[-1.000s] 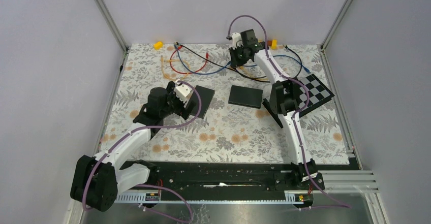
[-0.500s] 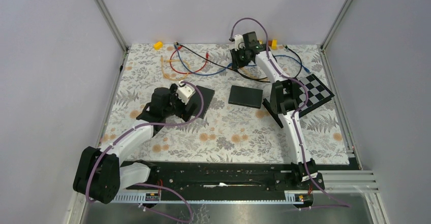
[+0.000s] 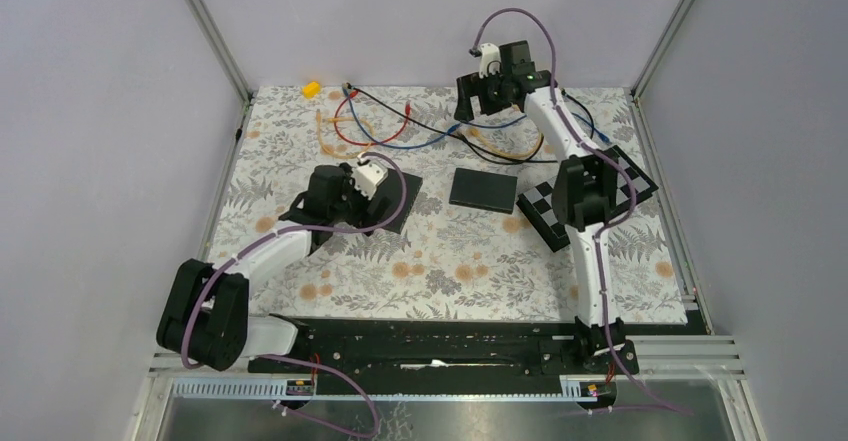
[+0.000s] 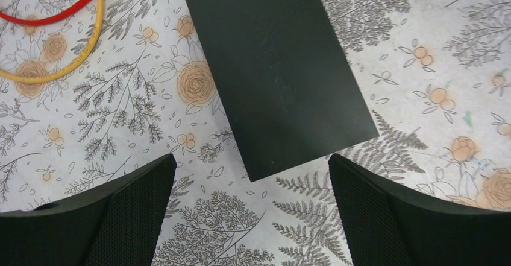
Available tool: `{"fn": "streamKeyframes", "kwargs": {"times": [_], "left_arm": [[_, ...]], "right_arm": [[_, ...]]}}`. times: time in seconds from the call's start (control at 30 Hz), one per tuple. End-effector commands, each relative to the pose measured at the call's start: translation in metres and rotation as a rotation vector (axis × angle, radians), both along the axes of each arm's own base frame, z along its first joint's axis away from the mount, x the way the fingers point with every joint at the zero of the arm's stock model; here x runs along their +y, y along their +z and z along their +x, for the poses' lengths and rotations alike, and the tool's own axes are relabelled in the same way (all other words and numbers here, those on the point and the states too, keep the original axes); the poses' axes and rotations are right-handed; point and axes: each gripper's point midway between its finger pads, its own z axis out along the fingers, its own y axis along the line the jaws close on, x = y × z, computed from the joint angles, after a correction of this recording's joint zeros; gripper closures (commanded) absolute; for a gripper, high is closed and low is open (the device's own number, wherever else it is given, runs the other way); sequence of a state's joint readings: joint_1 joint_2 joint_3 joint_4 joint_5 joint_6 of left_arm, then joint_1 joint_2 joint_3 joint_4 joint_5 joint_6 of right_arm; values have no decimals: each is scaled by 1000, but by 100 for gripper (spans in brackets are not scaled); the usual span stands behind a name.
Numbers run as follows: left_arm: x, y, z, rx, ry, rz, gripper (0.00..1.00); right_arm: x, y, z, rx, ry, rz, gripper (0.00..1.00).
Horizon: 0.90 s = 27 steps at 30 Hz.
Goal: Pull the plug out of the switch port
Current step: Move the switch port to the center of the board.
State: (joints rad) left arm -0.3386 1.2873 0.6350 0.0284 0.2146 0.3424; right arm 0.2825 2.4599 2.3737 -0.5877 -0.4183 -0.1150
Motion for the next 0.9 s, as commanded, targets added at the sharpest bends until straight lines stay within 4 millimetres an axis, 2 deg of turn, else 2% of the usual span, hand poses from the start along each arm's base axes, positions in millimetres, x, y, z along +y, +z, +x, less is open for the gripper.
{"fn": "streamKeyframes", "kwargs": {"times": [0.0, 0.2, 0.4, 0.47, 0.57, 0.7, 0.87], "left_arm": [[8, 11, 23, -23, 82, 12, 1], [-6, 3, 33, 65, 44, -2, 1], [-26, -2, 52, 155, 27, -61, 1], [-34, 3, 62, 166, 27, -94, 1], [-45, 9, 72, 176, 20, -134, 1], [-48, 14, 91, 157, 47, -147, 1], [-56, 5, 102, 192, 74, -179, 1]], "right_arm": [[4, 70, -25, -100, 53, 79, 0], [-14, 58, -63, -93, 80, 8, 0], [-42, 22, -96, -34, 88, -132, 0], [-56, 5, -106, -9, 87, -203, 0], [-76, -16, -115, 2, 82, -302, 0], [-97, -37, -123, 66, 57, -329, 0], [-117, -55, -135, 162, 35, -312, 2]]}}
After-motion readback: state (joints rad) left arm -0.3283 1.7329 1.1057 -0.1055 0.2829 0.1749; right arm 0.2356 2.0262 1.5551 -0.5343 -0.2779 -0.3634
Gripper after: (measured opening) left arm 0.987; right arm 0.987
